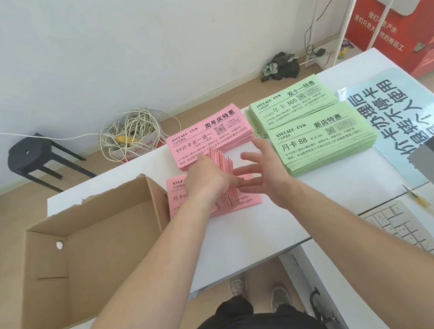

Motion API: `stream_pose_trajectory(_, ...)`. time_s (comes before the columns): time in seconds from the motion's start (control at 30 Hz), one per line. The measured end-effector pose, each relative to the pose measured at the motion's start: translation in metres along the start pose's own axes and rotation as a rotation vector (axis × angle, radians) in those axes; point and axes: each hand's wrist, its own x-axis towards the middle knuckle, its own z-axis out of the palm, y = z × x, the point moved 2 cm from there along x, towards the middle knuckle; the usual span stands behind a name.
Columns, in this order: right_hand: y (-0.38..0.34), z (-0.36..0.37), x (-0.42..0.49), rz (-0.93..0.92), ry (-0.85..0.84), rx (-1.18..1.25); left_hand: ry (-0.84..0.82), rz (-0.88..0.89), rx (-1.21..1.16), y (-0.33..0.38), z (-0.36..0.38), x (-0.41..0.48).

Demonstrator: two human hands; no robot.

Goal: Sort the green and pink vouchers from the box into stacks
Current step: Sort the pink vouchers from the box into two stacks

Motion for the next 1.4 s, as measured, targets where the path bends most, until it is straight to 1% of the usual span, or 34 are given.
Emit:
stream_pose_trajectory(0.1, 0.001, -0.001, -0.001, -0.008, -0.006, -0.019, 0.055, 0.000, 0.043, 0.000, 0.005, -0.003)
stream_pose_trajectory(0.2, 0.003, -0.002, -0.001, -0.007, -0.012, -0.026, 0.079, -0.018, 0.022, -0.002, 0.006, -0.002)
stream_pose_trajectory(0.3, 0.005, -0.005, -0.001, 0.024, -0.016, -0.034, 0.069, -0.039, -0.012, -0.005, 0.004, 0.000)
stream_pose_trajectory(0.4, 0.006, -0.009, -0.001, 0.034, -0.072, -0.057, 0.041, -0.051, -0.052, -0.010, 0.000, 0.004)
stream_pose_trajectory(0.47, 0.007, -0.013, -0.003, 0.007, -0.057, -0.183, 0.030, -0.058, -0.074, -0.013, -0.003, 0.006)
stream_pose_trajectory(0.6, 0.018, -0.032, 0.004, -0.055, 0.150, -0.485, 0.018, -0.071, -0.123, -0.021, -0.007, 0.011)
stream_pose_trajectory(0.7, 0.025, -0.042, 0.007, -0.037, 0.182, -0.616, -0.004, -0.074, -0.165, -0.025, -0.010, 0.012)
stream_pose_trajectory(0.9, 0.035, -0.039, 0.009, 0.019, 0.156, -0.633, -0.028, -0.058, -0.251, -0.030, -0.010, 0.015)
stream_pose_trajectory(1.2, 0.038, -0.034, 0.008, 0.034, 0.137, -0.680, -0.057, -0.036, -0.271, -0.034, -0.009, 0.019)
stream_pose_trajectory(1.4, 0.037, -0.033, 0.008, 0.024, 0.155, -0.709, -0.061, -0.041, -0.339, -0.039, -0.010, 0.019)
